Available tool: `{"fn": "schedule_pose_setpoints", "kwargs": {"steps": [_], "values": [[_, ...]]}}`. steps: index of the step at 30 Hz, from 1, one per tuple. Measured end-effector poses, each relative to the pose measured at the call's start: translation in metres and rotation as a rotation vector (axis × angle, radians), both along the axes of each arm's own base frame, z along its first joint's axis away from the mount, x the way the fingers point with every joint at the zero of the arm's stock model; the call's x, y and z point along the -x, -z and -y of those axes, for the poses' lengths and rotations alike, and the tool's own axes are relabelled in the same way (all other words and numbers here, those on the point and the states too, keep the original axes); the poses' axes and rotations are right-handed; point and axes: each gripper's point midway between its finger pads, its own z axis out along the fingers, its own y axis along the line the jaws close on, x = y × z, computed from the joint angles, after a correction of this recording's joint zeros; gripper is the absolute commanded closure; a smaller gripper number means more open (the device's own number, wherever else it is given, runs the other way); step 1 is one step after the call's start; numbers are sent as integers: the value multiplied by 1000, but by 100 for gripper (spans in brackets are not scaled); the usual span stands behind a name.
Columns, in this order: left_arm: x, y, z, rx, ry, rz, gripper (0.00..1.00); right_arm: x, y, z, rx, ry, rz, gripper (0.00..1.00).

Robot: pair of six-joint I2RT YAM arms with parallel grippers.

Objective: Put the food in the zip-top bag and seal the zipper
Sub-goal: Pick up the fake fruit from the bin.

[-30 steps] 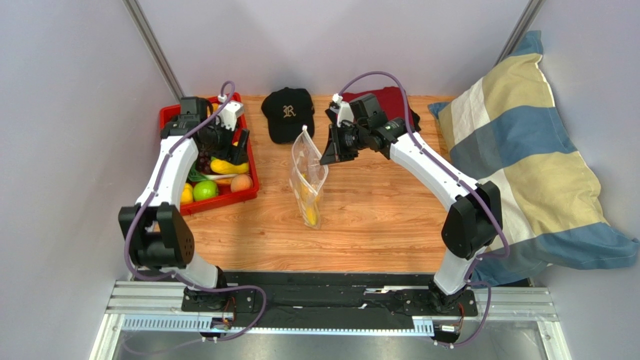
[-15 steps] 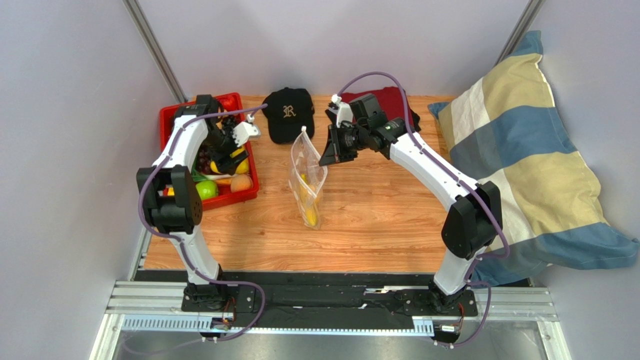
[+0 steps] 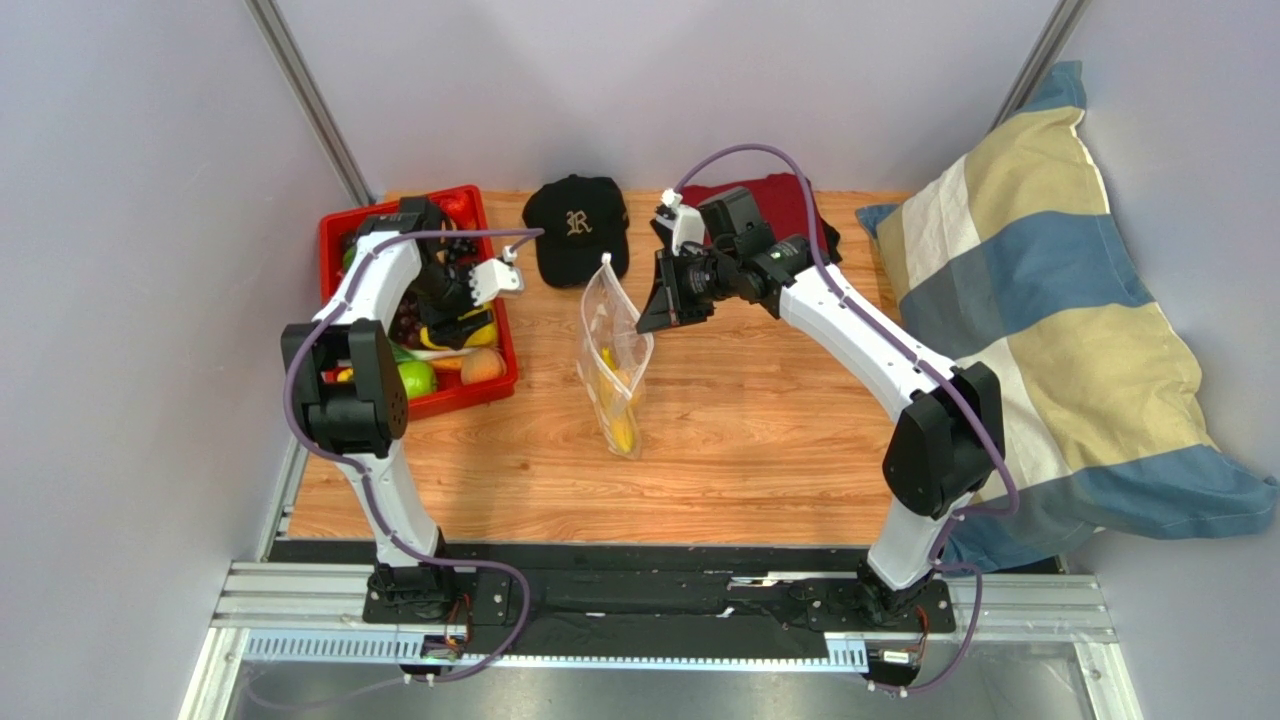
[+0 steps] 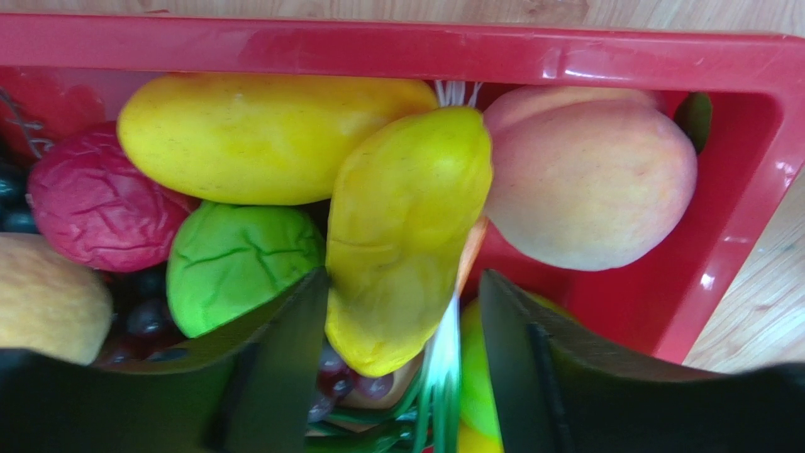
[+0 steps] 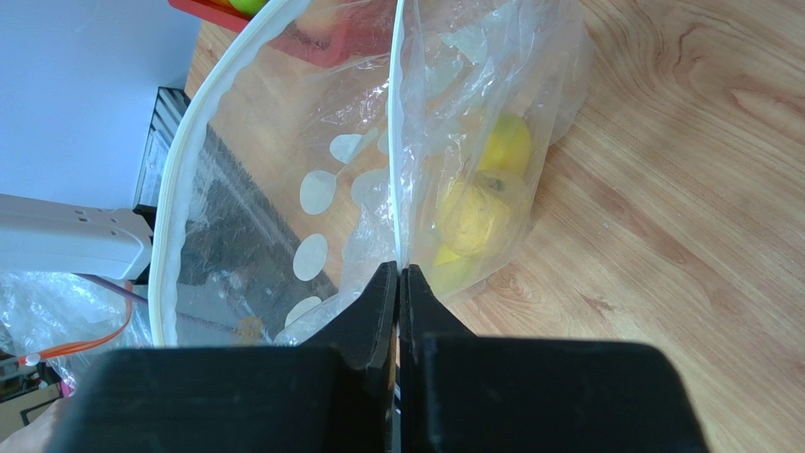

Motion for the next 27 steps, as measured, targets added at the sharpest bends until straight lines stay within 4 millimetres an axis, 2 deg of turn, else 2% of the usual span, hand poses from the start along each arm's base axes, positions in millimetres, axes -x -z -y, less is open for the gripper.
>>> {"fn": "schedule_pose_setpoints", "kwargs": {"steps": [5,16,19,20,22,23,25,26,27], "values": [[5,6,3,13,7,12,24,1,-3,-3,-15,-15,-11,100],[-13,14,4,12,11,61,42,2,-3,-4,-16,-17,-14,100],[-11,18,4,12,10,77,54,2,-3,-4,-20,-20,-17,100],[-8,19,4,14,10,80,61,2,-4,-5,-23,-20,-19,100],[-5,18,4,13,8,91,71,3,-4,-5,-25,-20,-23,100],[-5,16,5,15,4,98,79,3,-4,-5,-25,-20,-24,100],[-4,9,7,30,-12,105,89,3,-3,-5,-25,-21,-25,100],[-2,2,9,44,-27,109,99,3,-3,-5,-25,-21,-25,100],[-2,-7,11,59,-39,120,100,3,-3,-5,-25,-21,-25,100]]}}
